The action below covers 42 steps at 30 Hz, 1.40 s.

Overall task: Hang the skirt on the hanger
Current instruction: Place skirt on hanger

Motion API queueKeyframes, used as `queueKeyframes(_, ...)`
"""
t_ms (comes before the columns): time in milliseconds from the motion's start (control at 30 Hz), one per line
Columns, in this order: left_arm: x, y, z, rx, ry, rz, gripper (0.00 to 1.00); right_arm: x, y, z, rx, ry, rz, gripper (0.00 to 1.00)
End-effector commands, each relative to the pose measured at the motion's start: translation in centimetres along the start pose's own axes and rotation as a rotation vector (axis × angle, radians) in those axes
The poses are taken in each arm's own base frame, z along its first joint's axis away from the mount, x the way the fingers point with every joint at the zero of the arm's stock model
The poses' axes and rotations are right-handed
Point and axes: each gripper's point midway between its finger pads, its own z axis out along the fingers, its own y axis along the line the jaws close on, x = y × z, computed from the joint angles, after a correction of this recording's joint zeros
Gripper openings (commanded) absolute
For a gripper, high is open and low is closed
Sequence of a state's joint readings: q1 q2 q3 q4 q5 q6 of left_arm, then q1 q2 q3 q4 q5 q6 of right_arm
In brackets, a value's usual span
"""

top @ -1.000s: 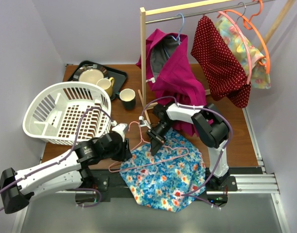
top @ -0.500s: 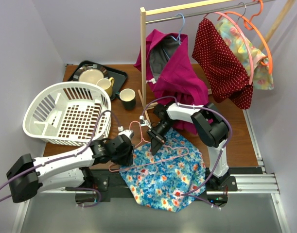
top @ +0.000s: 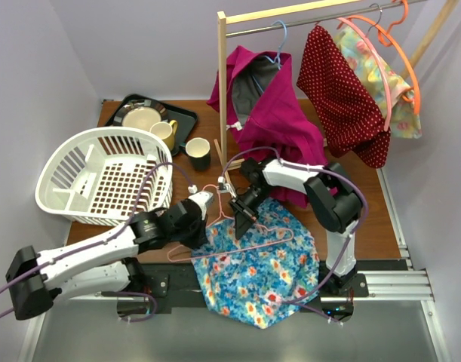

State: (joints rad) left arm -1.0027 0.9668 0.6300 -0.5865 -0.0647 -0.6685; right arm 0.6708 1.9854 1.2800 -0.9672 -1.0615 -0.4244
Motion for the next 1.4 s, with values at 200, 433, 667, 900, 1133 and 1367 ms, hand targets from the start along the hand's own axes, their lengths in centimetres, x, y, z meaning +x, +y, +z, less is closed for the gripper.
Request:
queueKeyframes(200, -2.2, -8.4, -10.6, 0.463, 0.03, 0.294, 0.0, -1.4, 4.2, -6.3, 0.184, -0.183, -0.251, 0.0)
queueKeyframes(433, -4.1, -13.7, -16.8, 0.793, -0.066, 0.462, 0.0, 0.4, 5.0, -9.2, 0.34, -0.239, -0.342, 0.0)
queueKeyframes(667, -2.9, -17.3, -21.4, 1.116, 0.009, 0.538, 0.0, 0.7, 5.3, -10.8, 0.482, -0.281, -0.433, 0.0)
queueKeyframes(900, -1.3, -20.6, -22.5, 1.354, 0.05, 0.505, 0.0, 0.6, 4.6, -10.4, 0.472, -0.273, -0.421, 0.0)
queueKeyframes(1133, 4.1, -18.5, -15.8, 1.056, 0.313, 0.49, 0.0, -0.8, 8.5, -15.4, 0.692, -0.382, -0.584, 0.0)
queueKeyframes(1367, -2.9, -14.6, -12.2, 0.56, -0.011, 0.447, 0.0, 2.0, 11.9, -13.2, 0.523, -0.354, -0.679, 0.0)
